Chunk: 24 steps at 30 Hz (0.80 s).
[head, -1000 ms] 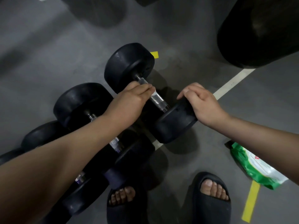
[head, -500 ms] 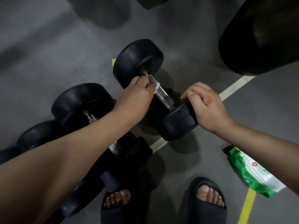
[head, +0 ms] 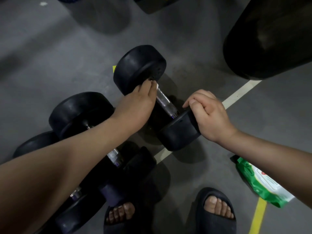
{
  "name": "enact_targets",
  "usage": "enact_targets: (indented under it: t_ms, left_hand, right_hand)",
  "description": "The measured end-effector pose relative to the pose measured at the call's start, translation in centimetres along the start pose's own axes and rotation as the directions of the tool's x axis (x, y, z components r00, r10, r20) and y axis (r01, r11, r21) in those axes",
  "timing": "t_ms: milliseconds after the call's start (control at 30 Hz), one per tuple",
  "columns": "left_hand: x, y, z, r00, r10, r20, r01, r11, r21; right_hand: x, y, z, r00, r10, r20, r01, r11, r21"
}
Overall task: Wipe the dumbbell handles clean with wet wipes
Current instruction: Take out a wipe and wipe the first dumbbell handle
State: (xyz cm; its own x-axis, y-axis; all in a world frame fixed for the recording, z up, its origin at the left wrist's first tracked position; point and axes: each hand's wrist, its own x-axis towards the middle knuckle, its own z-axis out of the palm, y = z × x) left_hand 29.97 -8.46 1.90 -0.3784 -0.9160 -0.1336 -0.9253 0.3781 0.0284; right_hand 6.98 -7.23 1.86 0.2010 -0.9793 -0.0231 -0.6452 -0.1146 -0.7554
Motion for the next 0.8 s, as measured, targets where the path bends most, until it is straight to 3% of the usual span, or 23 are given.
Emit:
enact_targets:
  t_ms: [300, 433, 533, 633, 733, 800]
  left_hand:
    - [0.4, 0.4, 0.5, 0.998, -0.016, -0.054, 0.019, 0.998, 0.053]
    - [0.3, 0.1, 0.8, 0.996, -0.04, -0.083, 0.03, 0.993, -0.117]
    - [-1.0, 1.6, 2.1, 0.976, 0.135, -0.173, -0.176, 0.953, -0.246]
    - [-2.0, 2.2, 3.0, 0.912, 0.354, -0.208, -0.39, 0.907, -0.162]
    - [-0.7, 0.1, 3.2, 0.937, 0.243, -0.249, -0.285, 0.947, -0.15]
    - [0.0, -0.8, 2.8, 0.968, 0.107, -0.229, -0.165, 0.953, -0.252]
  right_hand:
    - [0.0, -0.1, 0.0, 1.0, 0.019, 0.014, -0.019, 1.0, 0.001]
    - [-0.1, -0.1, 0.1, 1.0, 0.011, 0.002, -0.011, 1.0, 0.0]
    - [-0.1, 0.0, 0.1, 1.0, 0.005, -0.006, -0.005, 1.0, 0.007]
    - [0.0, 0.0, 0.1, 1.0, -0.003, -0.017, 0.003, 1.0, 0.011]
    - [0.1, 0.1, 0.1, 1.0, -0.009, -0.012, 0.009, 1.0, 0.021]
    - [0.1, 0.1, 0.1, 1.0, -0.008, -0.008, 0.008, 1.0, 0.022]
